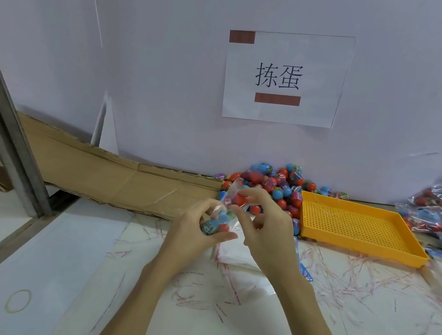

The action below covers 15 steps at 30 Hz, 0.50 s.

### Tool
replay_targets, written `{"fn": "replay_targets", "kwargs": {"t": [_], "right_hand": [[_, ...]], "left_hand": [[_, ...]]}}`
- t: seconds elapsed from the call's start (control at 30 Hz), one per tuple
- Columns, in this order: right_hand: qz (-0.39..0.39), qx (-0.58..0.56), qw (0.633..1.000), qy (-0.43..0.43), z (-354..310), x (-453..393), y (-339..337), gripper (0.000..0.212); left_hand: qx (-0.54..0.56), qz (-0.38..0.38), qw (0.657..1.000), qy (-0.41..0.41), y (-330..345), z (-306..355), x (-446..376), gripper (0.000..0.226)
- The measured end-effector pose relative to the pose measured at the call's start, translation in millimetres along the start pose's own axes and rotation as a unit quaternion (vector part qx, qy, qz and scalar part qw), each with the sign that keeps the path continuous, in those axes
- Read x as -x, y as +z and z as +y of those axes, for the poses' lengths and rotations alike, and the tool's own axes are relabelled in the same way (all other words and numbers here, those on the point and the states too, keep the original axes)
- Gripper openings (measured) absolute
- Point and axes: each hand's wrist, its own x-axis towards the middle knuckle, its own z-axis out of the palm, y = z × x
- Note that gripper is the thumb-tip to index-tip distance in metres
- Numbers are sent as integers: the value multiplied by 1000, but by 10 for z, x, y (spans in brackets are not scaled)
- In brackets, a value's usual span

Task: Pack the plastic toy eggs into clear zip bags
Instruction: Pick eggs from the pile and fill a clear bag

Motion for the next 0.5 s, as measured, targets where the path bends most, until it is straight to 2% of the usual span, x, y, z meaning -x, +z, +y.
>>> {"fn": "replay_targets", "kwargs": {"t": [0.17,0.3,0.37,0.5], "right_hand": [[-75,-72,994,-8,23,23,-19,38],[-94,-45,994,-13,21,54,29,23],[-104,-27,994,-25,0,69,51,19],[-99,-23,993,-61,-3,73,99,30]], "left_hand": [[-33,-2,999,35,-27,15,37,57],[-74,12,994,76,-35,41,64,61],[-79,5,994,77,-30,38,65,54],[-70,10,996,53,-21,48,52,32]]}}
